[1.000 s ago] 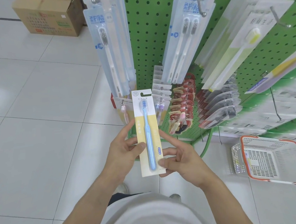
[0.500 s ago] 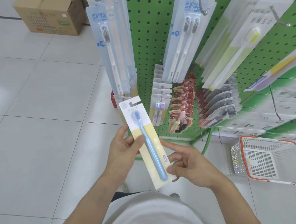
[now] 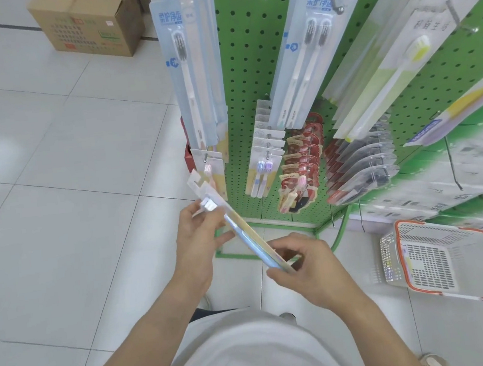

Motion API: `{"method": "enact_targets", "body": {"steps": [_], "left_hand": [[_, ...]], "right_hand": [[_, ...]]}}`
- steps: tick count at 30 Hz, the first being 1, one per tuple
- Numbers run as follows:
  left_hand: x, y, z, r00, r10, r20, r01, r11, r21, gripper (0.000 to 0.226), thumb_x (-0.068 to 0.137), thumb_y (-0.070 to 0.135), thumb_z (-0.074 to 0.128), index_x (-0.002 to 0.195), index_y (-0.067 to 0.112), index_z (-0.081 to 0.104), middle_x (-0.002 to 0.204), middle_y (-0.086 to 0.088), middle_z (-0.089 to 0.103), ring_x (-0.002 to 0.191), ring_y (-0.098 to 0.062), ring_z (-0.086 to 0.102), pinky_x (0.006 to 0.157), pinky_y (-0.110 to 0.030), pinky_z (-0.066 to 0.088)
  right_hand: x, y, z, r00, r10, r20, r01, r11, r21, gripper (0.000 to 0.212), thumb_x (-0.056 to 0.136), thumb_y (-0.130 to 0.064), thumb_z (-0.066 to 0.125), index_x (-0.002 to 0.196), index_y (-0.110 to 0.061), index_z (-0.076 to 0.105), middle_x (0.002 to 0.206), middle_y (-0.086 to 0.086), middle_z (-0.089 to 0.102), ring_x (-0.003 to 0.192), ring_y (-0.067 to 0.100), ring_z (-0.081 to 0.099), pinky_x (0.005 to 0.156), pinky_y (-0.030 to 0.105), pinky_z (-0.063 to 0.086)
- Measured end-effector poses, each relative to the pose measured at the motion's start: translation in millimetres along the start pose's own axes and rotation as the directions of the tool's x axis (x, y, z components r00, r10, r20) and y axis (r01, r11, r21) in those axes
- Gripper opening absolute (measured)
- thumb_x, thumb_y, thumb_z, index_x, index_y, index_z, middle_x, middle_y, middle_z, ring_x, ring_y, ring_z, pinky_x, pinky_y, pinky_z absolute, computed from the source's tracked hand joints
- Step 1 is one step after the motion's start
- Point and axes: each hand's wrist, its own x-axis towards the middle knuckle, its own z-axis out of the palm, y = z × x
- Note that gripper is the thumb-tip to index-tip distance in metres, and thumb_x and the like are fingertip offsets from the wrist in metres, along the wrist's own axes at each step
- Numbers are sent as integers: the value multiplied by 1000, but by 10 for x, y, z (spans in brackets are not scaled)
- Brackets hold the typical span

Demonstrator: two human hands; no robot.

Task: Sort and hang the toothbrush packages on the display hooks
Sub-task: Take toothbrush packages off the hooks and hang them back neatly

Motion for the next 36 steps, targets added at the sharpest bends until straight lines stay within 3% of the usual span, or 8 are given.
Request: {"method": "enact_targets", "body": {"steps": [3, 7, 9, 12, 18, 23, 30, 36], "left_hand": [[-31, 10, -13, 1000, 17, 17, -17, 1000, 6, 39, 90, 26, 70, 122, 8, 56, 113, -13, 67, 98, -21, 74, 81, -40, 62], [-7, 21, -79, 995, 47, 86, -39, 994, -98, 27, 102, 10, 53, 128, 0, 54, 128, -24, 63, 110, -35, 70, 82, -44, 60], [15, 44, -128, 991, 57, 125, -40, 990, -134, 34, 104, 2, 45, 137, -3, 47, 129, -28, 61, 104, -36, 71, 77, -41, 60], [29, 75, -167, 983, 62, 175, -43, 993, -107, 36, 104, 0, 43, 140, -3, 45, 119, -25, 66, 110, -46, 66, 79, -46, 60], [52, 33, -231, 998, 46, 40, -44, 997, -63, 27, 97, -2, 57, 124, 2, 61, 106, -8, 72, 97, -26, 70, 75, -35, 61], [69, -18, -241, 1000, -6, -8, 5, 994, -110, 19, 102, 9, 54, 116, 14, 66, 99, -3, 75, 90, -22, 73, 74, -35, 60], [59, -3, -216, 1000, 6, -16, -8, 994, -110, 21, 106, 22, 47, 109, 17, 68, 92, 1, 77, 86, -19, 74, 74, -33, 61], [42, -28, -169, 999, 38, -8, -39, 997, -64, 13, 95, 6, 63, 106, 13, 67, 94, 1, 77, 88, -19, 74, 70, -34, 62]], "right_hand": [[-16, -14, 40, 995, -87, -50, 82, 993, -88, 45, 76, -2, 82, 104, -37, 77, 87, -16, 61, 88, 5, 62, 79, 11, 46], [-48, -38, 36, 994, -110, -17, 107, 988, -113, 46, 73, -19, 89, 109, -43, 74, 126, -22, 55, 120, -5, 53, 95, 6, 39], [-63, -41, 23, 999, -45, 11, 45, 999, -17, 43, 75, -26, 89, 109, -47, 72, 122, -24, 61, 113, -4, 59, 92, 13, 45], [-83, -52, 15, 997, 65, 36, -70, 988, 140, 41, 83, -13, 82, 105, -46, 72, 97, -14, 74, 80, 9, 69, 73, 20, 51], [-100, 31, -47, 998, 51, 39, -62, 936, 346, 41, 88, 1, 74, 119, -24, 70, 110, -5, 76, 96, 18, 72, 81, 42, 55], [-107, 99, -109, 991, 68, 119, -119, 851, 511, 44, 85, -2, 70, 128, -12, 63, 116, 8, 75, 102, 20, 71, 82, 32, 57], [-107, 82, -186, 975, 155, 162, -221, 791, 571, 38, 86, -19, 62, 123, -16, 67, 110, 13, 76, 84, 22, 72, 68, 32, 57], [-129, 88, -147, 987, 58, 153, -130, 848, 514, 47, 81, 12, 73, 122, -11, 67, 108, 13, 77, 94, 23, 73, 74, 31, 56]]}}
